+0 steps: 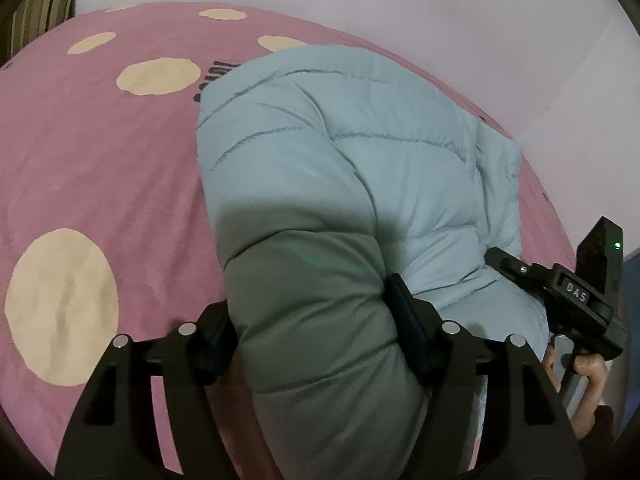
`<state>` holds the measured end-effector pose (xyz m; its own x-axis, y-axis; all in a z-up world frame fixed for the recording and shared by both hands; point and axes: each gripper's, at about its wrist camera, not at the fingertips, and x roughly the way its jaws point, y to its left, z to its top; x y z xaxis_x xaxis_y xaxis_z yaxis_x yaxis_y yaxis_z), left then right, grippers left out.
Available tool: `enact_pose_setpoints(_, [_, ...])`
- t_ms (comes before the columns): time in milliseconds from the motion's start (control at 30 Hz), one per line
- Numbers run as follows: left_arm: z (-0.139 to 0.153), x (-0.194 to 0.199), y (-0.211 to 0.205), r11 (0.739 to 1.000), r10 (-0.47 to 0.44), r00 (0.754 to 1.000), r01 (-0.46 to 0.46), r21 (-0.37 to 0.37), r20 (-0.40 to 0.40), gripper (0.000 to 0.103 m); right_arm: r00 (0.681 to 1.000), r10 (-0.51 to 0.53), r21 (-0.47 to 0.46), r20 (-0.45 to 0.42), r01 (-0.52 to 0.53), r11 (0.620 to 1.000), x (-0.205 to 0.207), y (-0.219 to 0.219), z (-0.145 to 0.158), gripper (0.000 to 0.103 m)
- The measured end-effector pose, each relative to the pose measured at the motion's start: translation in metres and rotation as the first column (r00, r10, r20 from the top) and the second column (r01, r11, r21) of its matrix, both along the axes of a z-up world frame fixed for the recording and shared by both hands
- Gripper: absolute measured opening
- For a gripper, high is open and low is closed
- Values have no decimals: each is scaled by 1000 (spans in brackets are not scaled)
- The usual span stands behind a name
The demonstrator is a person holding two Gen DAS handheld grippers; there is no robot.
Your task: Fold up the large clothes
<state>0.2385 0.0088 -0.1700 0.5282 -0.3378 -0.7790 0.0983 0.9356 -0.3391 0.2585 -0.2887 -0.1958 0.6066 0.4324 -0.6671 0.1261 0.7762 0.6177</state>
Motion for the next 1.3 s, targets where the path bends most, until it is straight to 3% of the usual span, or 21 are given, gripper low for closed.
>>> enact_pose_setpoints(133, [6,-6,-3,999,18,1000,-19,41,20,75,998,-57,-20,0,57,998,-14,-19,5,64])
enact_pose_setpoints(400, [26,-27,-8,983,44,996,-58,172,83,77,984,-180,-212,8,177,961,-45,-34,27,64])
enact_pose_setpoints(533, [31,-38,-9,977,64,993,-82,195,100,81,979,-201,-266,20,199,943,-63,-34,33,64])
enact_pose_setpoints(733, [40,-56,-7,970,95,988,-118,211,119,81,980,-197,-344,33,196,918,-81,-13,43,65])
enact_pose_setpoints(867, [50,-73,-6,962,127,981,-158,225,147,82,979,-189,-379,69,201,903,-92,-2,56,71])
enact_pose_setpoints(933, [56,-83,-6,956,140,976,-177,234,165,87,980,-179,-394,89,200,897,-96,4,63,71])
enact_pose_setpoints(1300, [84,-123,-9,935,171,954,-236,264,247,92,983,-82,-477,166,153,866,-123,51,92,80])
